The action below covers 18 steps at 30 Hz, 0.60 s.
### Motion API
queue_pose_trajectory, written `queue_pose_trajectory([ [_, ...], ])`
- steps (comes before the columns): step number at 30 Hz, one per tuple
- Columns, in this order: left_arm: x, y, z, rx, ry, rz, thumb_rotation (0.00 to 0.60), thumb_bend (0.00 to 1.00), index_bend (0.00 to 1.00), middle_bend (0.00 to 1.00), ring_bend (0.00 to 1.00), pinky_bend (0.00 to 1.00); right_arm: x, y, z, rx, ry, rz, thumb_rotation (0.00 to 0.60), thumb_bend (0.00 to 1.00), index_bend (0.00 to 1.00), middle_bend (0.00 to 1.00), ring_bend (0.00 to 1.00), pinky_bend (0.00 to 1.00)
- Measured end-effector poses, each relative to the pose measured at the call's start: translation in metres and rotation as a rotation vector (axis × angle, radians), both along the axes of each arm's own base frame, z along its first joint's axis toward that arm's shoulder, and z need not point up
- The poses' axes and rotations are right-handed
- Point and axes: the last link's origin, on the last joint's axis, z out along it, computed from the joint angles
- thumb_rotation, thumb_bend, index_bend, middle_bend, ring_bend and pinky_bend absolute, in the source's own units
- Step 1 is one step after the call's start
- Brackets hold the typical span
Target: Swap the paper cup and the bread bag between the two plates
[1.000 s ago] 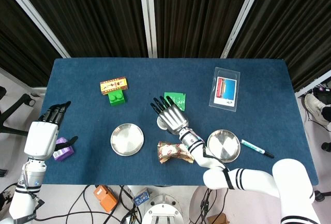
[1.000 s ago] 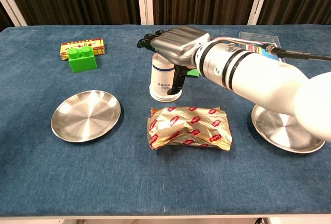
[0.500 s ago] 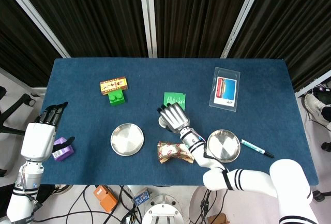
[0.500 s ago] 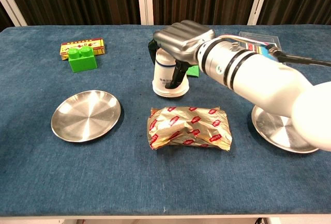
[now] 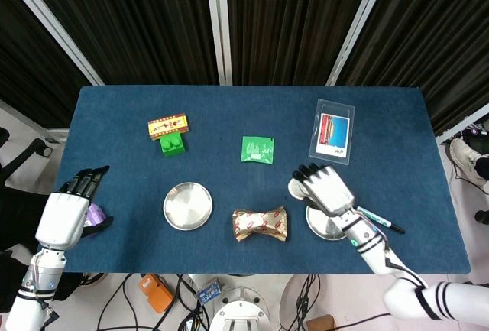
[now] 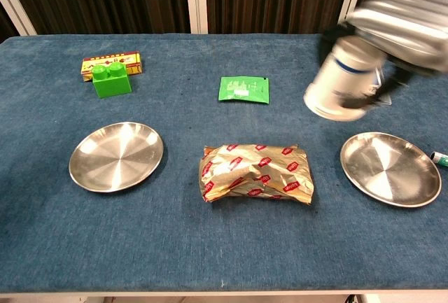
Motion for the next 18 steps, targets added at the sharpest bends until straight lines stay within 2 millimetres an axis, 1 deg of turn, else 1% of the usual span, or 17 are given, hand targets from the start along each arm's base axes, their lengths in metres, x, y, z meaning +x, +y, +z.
queue_pose_trajectory([
  [1, 0.001, 0.001, -0.002, -0.005, 0.0, 0.0, 0.6, 0.06, 0.08, 0.17, 0.19, 0.42, -0.015, 0.008, 0.003, 0.017, 0.006, -0.023, 0.6, 0.47, 0.78, 0.66, 0.73, 0.77],
  [4, 0.001, 0.003, -0.008, -0.021, 0.004, 0.003, 0.6, 0.06, 0.08, 0.17, 0.19, 0.42, -0.033, 0.014, 0.004, 0.028, 0.017, -0.043, 0.6, 0.46, 0.76, 0.66, 0.72, 0.76],
  [7, 0.001, 0.005, -0.012, -0.029, 0.011, 0.006, 0.6, 0.06, 0.08, 0.17, 0.19, 0.42, -0.055, 0.018, 0.003, 0.027, 0.049, -0.052, 0.6, 0.47, 0.74, 0.66, 0.7, 0.76],
  [10, 0.001, 0.007, -0.013, -0.029, 0.013, 0.014, 0.6, 0.06, 0.08, 0.17, 0.19, 0.42, -0.073, 0.02, -0.002, 0.037, 0.057, -0.066, 0.6, 0.47, 0.67, 0.65, 0.66, 0.75],
  [13, 0.001, 0.007, -0.014, -0.031, 0.012, 0.014, 0.6, 0.06, 0.08, 0.17, 0.19, 0.42, -0.083, 0.024, -0.009, 0.068, 0.046, -0.079, 0.6, 0.47, 0.52, 0.56, 0.6, 0.72],
  [15, 0.001, 0.007, -0.014, -0.032, 0.013, 0.012, 0.6, 0.06, 0.08, 0.17, 0.19, 0.42, -0.087, 0.027, -0.013, 0.093, 0.038, -0.082, 0.6, 0.47, 0.37, 0.47, 0.54, 0.68],
  [17, 0.001, 0.006, -0.014, -0.034, 0.012, 0.011, 0.6, 0.06, 0.08, 0.17, 0.19, 0.42, -0.088, 0.029, -0.016, 0.113, 0.033, -0.087, 0.6, 0.46, 0.16, 0.35, 0.41, 0.6],
  [18, 0.002, 0.006, -0.014, -0.035, 0.012, 0.009, 0.6, 0.06, 0.08, 0.17, 0.19, 0.42, -0.089, 0.029, -0.017, 0.125, 0.031, -0.092, 0.6, 0.45, 0.09, 0.29, 0.35, 0.55],
])
